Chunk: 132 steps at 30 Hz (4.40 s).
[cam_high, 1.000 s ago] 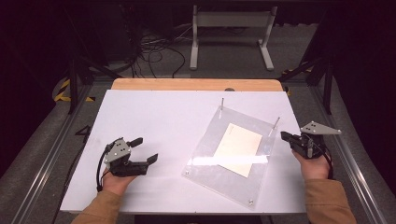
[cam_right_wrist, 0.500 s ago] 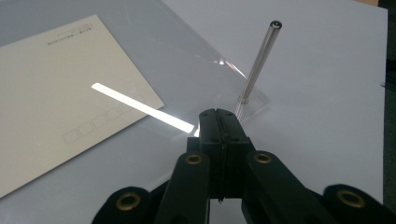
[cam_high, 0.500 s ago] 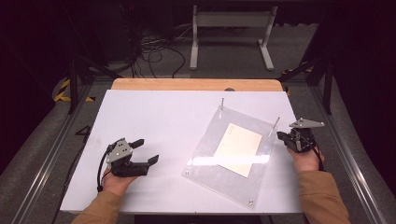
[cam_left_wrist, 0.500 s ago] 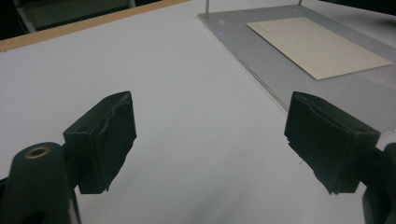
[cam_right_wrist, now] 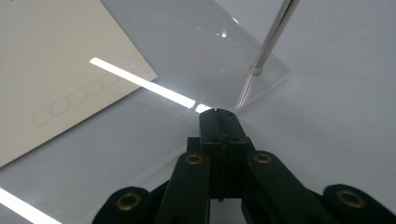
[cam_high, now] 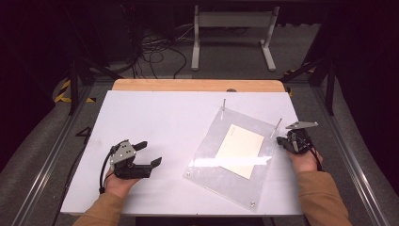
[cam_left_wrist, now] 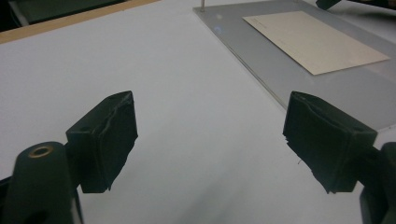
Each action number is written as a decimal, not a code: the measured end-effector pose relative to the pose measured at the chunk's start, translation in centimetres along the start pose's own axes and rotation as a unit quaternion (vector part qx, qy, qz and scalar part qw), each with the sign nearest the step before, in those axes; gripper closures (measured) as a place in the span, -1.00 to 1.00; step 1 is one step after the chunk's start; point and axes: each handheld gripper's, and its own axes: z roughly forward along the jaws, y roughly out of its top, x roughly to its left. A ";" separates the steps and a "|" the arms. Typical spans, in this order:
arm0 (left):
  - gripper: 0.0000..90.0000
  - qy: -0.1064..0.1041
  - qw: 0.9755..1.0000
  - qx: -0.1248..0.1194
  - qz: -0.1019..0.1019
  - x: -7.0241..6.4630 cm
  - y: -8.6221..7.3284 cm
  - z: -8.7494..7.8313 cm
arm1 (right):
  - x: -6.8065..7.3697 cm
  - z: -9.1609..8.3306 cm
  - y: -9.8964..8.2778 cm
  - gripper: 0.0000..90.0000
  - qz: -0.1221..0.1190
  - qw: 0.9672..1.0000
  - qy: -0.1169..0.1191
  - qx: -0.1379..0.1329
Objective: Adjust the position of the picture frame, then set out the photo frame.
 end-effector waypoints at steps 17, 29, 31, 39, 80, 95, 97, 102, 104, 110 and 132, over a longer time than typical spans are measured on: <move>-0.57 -0.007 1.000 0.010 -0.001 -0.3 0.0 0.3 | 1.8 2.1 1.9 1.00 -0.014 1.000 0.005 -0.020; -0.57 -0.006 1.000 0.007 -0.005 -0.2 -0.1 0.1 | 4.6 5.0 5.1 1.00 -0.048 0.997 0.057 -0.031; -0.57 -0.008 1.000 0.009 -0.005 -0.1 -0.1 0.2 | 5.1 5.4 5.6 1.00 -0.056 0.996 0.062 -0.029; -0.57 -0.010 1.000 0.008 -0.004 -0.2 -0.1 0.2 | 6.9 6.8 7.3 1.00 -0.084 0.992 0.084 -0.029; -0.57 -0.012 1.000 0.010 -0.014 0.3 -0.9 -0.6 | 7.8 9.3 13.4 0.67 -0.093 0.989 0.070 -0.091; -0.57 -0.014 1.000 0.008 -0.021 0.4 -0.9 -0.6 | 8.3 8.9 13.3 0.89 -0.134 0.983 0.098 -0.084; -0.57 -0.014 1.000 0.010 -0.018 0.5 -0.9 -0.6 | 8.4 8.7 12.9 0.89 -0.137 0.981 0.104 -0.087; -0.57 -0.015 1.000 0.012 -0.013 0.3 -0.7 -0.3 | 8.9 8.4 12.5 0.89 -0.149 0.977 0.120 -0.089; -0.57 -0.016 1.000 0.012 -0.014 0.2 -0.7 -0.3 | 9.0 8.4 12.6 0.89 -0.151 0.977 0.121 -0.089; -0.57 -0.019 1.000 0.011 -0.017 0.2 -0.7 -0.2 | 9.7 8.6 12.7 0.88 -0.154 0.975 0.129 -0.091; -0.58 -0.028 0.998 0.050 -0.005 -2.5 -0.2 -2.3 | 10.8 7.6 11.8 0.64 -0.064 0.981 0.082 -0.161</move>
